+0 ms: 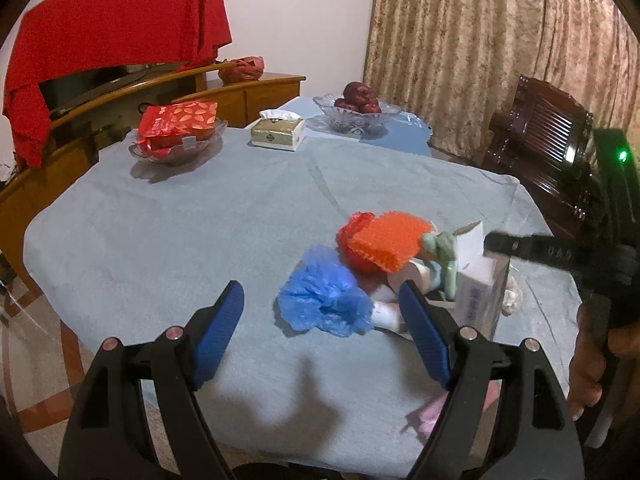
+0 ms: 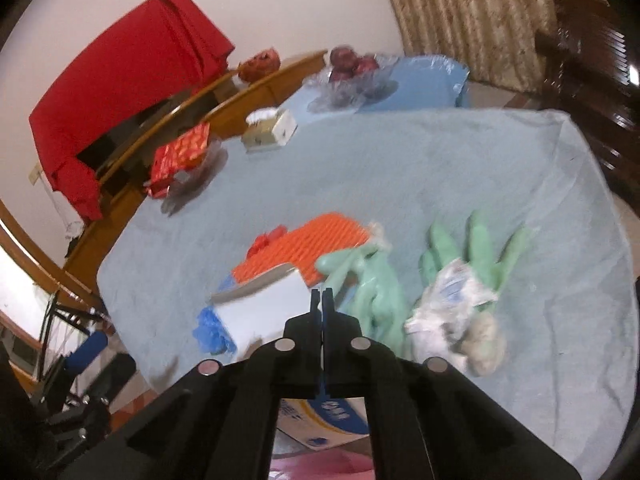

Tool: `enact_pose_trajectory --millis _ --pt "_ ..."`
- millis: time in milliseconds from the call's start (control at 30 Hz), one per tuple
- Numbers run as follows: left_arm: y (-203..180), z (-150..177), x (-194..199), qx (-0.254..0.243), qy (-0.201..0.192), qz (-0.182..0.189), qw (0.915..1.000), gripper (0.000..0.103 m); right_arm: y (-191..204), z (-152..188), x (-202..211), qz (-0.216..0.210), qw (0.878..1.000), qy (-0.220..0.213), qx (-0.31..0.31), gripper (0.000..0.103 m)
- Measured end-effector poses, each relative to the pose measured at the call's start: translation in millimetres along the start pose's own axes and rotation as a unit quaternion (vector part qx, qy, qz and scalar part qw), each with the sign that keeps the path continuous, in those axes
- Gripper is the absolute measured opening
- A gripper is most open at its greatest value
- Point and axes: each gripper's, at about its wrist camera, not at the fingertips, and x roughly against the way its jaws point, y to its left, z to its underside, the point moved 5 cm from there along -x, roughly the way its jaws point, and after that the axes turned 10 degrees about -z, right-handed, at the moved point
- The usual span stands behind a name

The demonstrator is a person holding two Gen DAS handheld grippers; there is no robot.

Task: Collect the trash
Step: 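Grasp the white alcohol-wipes box with the right tool and lift it, then grasp the pink mask with the left tool while the right tool holds the box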

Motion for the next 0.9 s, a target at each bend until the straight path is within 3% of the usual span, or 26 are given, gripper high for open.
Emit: enact_pose_trajectory --millis 367,600,900 --pt "-67 39 16 -0.042 0.026 0.060 0.9970 0.078 -47 -9 65 0.041 0.997 -0.057 -0.026 0.001" --pt "-92 58 18 -0.058 0.053 0.079 0.9938 0.077 -83 26 101 0.084 0.993 -0.044 -0.075 0.001" --pt "-122 89 3 -0.092 0.097 0.093 0.9867 0.069 -100 44 126 0.090 0.989 -0.044 -0.107 0.001"
